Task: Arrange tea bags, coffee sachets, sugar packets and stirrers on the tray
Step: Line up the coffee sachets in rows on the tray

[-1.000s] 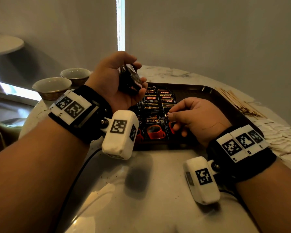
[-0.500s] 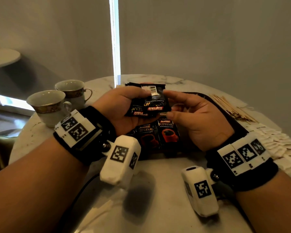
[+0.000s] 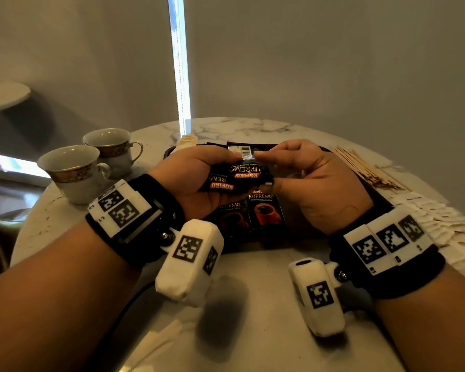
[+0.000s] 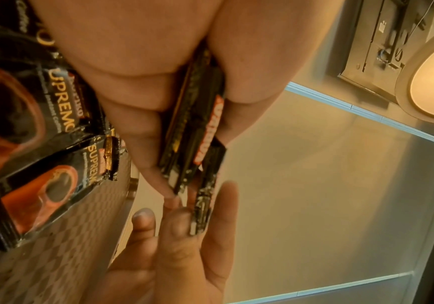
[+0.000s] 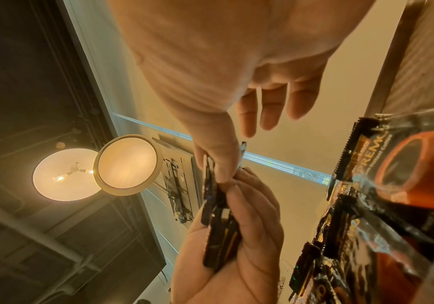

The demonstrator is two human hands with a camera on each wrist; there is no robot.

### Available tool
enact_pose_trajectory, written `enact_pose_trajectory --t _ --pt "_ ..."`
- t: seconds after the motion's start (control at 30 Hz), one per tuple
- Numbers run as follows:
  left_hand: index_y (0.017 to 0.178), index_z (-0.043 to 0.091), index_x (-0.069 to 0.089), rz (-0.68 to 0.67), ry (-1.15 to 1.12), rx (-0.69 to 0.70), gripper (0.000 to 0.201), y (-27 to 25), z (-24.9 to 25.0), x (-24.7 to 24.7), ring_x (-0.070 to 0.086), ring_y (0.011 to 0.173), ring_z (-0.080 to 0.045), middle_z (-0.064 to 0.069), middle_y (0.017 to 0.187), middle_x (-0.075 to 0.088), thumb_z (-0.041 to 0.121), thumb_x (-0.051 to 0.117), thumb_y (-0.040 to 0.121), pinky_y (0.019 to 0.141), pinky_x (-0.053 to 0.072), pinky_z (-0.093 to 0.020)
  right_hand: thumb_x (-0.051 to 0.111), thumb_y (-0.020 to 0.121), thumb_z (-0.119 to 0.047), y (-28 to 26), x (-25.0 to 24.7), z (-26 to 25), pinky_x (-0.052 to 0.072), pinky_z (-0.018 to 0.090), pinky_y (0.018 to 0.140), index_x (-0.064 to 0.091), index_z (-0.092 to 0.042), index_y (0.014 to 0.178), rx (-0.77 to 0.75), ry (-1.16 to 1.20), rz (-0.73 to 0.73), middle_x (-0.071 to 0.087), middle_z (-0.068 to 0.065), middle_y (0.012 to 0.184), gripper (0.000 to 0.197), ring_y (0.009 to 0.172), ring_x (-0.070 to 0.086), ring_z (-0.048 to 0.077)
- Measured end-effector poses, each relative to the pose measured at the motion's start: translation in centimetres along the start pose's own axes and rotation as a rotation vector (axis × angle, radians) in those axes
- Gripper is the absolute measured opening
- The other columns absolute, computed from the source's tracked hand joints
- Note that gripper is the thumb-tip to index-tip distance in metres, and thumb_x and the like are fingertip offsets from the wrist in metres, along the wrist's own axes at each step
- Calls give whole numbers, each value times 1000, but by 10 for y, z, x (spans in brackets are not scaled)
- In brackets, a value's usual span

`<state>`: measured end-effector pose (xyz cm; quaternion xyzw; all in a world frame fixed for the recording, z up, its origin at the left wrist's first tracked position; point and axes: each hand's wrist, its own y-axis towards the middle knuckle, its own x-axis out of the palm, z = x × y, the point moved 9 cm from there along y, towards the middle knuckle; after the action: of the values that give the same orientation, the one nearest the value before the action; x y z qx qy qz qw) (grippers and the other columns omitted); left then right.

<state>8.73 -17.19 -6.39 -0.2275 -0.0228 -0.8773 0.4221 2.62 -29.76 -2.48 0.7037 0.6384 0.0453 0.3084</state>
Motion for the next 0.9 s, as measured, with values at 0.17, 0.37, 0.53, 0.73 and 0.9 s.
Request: enact_pose_trajectory --t 0.17,0.37,0.53,0.73,0.9 --pt "126 -2 57 16 10 -18 32 0 -3 0 72 76 -25 -19 104 68 7 53 95 64 62 -35 76 80 -6 -1 6 -4 55 38 96 75 -53 84 2 -45 -34 54 -13 114 47 115 56 10" --pt "118 11 61 -13 26 -12 41 1 -3 0 62 71 -20 -9 92 62 30 68 83 65 55 -34 63 89 5 -4 -24 -14 51 12 60 70 -4 91 -18 268 296 71 -13 69 11 64 66 -2" --pt "113 15 62 -91 103 187 35 -2 20 5 66 87 -33 -14 102 63 20 71 80 85 57 -51 67 90 -5 -3 -23 19 57 31 61 71 -14 75 205 407 339 75 8 76 18 69 73 21" --pt "114 8 60 -126 119 244 37 -3 17 16 69 95 -43 -25 104 66 -1 71 79 83 59 -55 68 91 -16 -5 1 26 59 50 75 73 -13 80 295 363 196 75 19 86 13 81 74 36" --pt "102 9 62 -113 115 254 28 -5 19 16 68 100 -45 -27 110 65 2 71 76 82 60 -56 68 81 -19 -8 10 26 57 58 82 70 -5 88 374 530 121 73 24 95 16 92 71 43"
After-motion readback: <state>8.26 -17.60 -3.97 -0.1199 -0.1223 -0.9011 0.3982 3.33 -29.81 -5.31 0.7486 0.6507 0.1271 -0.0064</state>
